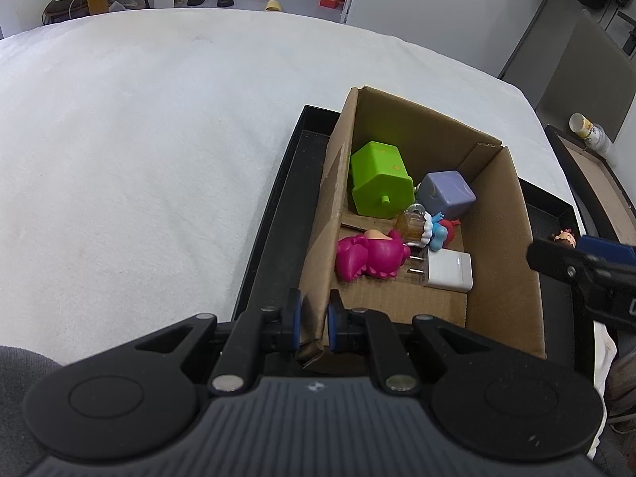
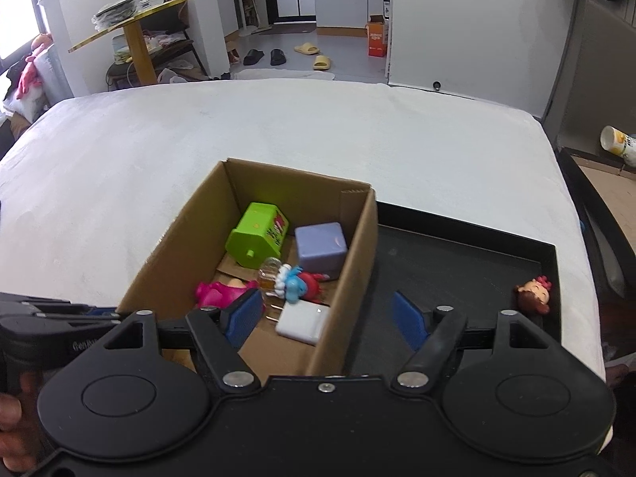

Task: Organize rigid objects
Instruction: 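Move the right gripper toward the remaining red-haired doll figurine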

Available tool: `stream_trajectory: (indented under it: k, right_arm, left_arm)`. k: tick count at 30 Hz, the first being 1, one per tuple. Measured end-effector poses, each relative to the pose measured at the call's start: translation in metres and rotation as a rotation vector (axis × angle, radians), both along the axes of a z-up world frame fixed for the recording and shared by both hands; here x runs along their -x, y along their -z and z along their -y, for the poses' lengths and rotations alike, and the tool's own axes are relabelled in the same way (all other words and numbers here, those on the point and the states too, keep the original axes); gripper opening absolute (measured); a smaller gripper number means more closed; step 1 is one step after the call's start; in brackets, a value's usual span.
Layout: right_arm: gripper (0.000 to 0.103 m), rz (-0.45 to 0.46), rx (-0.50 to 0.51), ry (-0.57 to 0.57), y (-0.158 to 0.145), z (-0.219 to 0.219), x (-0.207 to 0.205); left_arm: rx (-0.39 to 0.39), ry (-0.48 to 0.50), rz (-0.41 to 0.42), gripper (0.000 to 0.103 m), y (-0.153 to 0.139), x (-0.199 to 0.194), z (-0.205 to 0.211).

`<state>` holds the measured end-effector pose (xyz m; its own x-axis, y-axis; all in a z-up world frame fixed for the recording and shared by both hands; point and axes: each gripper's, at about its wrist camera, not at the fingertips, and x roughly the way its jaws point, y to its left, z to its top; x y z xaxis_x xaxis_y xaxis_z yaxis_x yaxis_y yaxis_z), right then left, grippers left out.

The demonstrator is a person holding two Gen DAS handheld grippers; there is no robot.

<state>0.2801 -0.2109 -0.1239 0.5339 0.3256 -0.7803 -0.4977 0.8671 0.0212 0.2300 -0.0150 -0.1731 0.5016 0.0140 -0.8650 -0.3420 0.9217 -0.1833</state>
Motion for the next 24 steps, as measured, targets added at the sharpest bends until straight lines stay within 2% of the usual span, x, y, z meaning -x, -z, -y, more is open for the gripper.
stream_trajectory:
  k: [24]
  right_arm:
    - [0.075,0.016,0.039,0.135,0.035,0.072,-0.017]
  left_arm:
    - [-0.037,-0.018,-0.014,0.011,0.001,-0.003,0.005]
